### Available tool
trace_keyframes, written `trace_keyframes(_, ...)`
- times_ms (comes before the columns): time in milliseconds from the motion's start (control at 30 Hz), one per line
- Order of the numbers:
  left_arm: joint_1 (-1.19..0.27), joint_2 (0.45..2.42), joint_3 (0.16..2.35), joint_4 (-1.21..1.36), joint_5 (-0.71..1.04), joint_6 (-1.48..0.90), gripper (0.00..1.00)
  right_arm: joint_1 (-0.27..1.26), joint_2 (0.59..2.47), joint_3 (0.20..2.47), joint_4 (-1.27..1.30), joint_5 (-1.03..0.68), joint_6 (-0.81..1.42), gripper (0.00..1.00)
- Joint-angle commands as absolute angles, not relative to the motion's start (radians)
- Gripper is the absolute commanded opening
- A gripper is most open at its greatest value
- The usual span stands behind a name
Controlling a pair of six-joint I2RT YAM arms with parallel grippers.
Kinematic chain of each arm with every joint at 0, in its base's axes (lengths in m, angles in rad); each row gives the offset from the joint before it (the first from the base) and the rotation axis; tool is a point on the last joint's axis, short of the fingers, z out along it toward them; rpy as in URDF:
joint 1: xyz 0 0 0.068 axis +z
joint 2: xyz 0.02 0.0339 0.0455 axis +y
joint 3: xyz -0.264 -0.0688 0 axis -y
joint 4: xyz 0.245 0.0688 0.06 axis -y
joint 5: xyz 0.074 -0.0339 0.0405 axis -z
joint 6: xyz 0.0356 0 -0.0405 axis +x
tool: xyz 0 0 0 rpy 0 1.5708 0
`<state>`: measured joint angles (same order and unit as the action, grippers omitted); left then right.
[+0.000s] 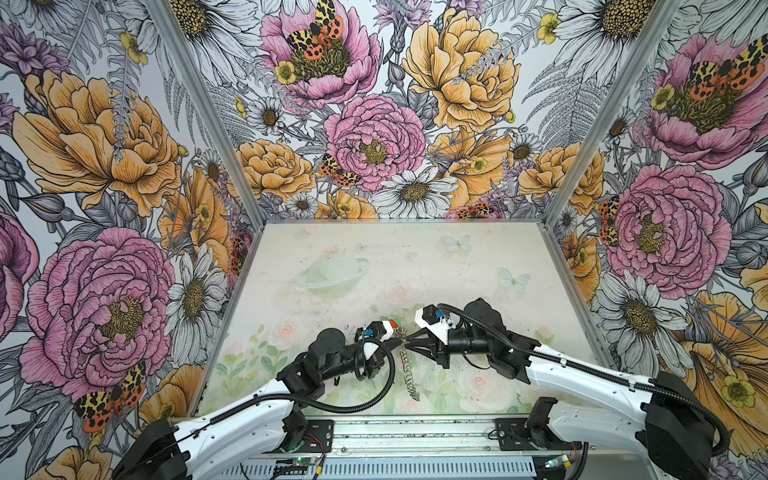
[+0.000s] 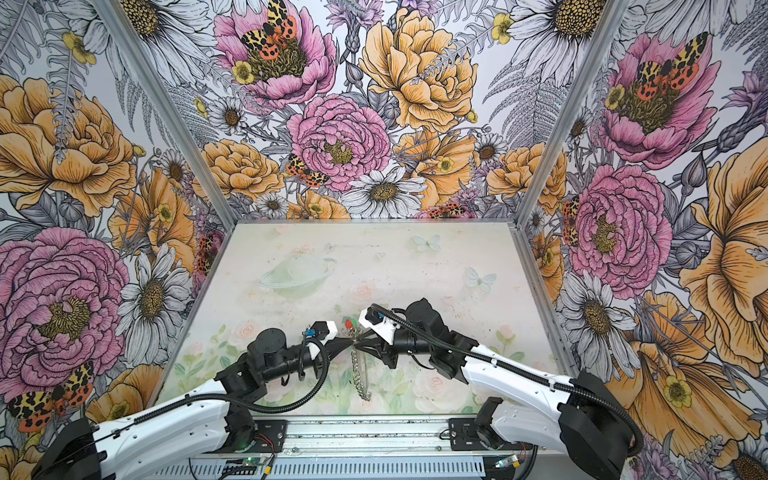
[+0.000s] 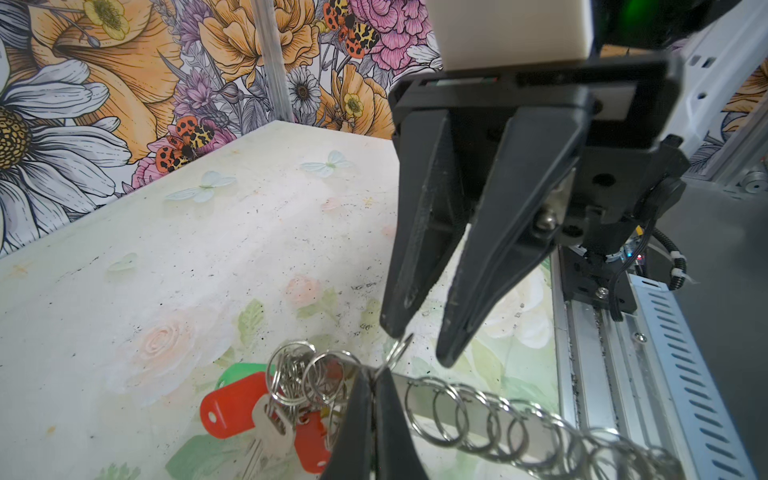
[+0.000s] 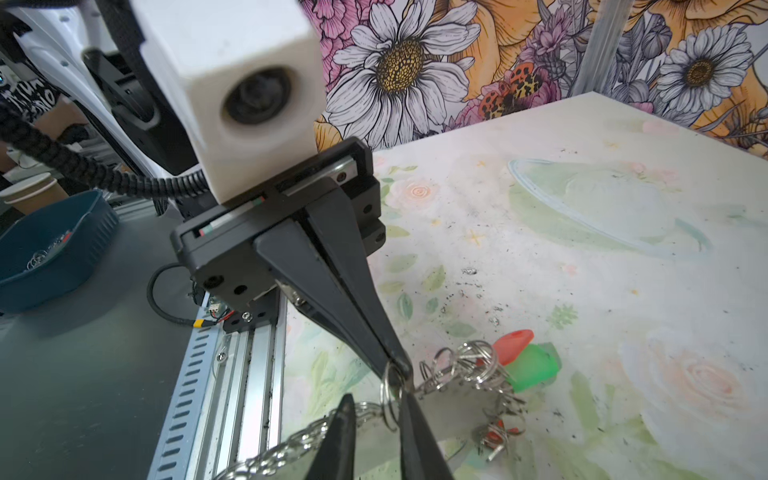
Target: Put the keys on the keyring
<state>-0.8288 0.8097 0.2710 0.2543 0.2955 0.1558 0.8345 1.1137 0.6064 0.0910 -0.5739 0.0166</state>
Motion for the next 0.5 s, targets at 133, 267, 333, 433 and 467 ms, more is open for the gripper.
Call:
trace_keyframes(133, -0.847, 0.828, 0.307, 0.275, 0.272, 0.188, 0.0, 0.825, 1.085, 0.697, -0.102, -0.553, -0.018, 0.28)
trace_keyframes(267, -0.859, 0.836, 0.31, 0.275, 0.264, 0.194, 0.0, 0.835, 1.09, 0.703, -0.112, -0.571, -0.002, 0.28)
trace_keyframes(333, -0.86, 0.838, 0.31, 0.276, 0.262, 0.196, 0.0, 0.838, 1.092, 0.701, -0.111, -0.576, 0.005, 0.28)
trace_keyframes(433, -0.862, 0.838, 0.311, 0.276, 0.265, 0.2, 0.0, 0.841, 1.107, 0.703, -0.11, -0.559, 0.009, 0.28)
trace_keyframes(467, -0.862, 0.838, 0.311, 0.275, 0.266, 0.2, 0.0, 0.841, 1.112, 0.705, -0.11, -0.559, 0.009, 0.27)
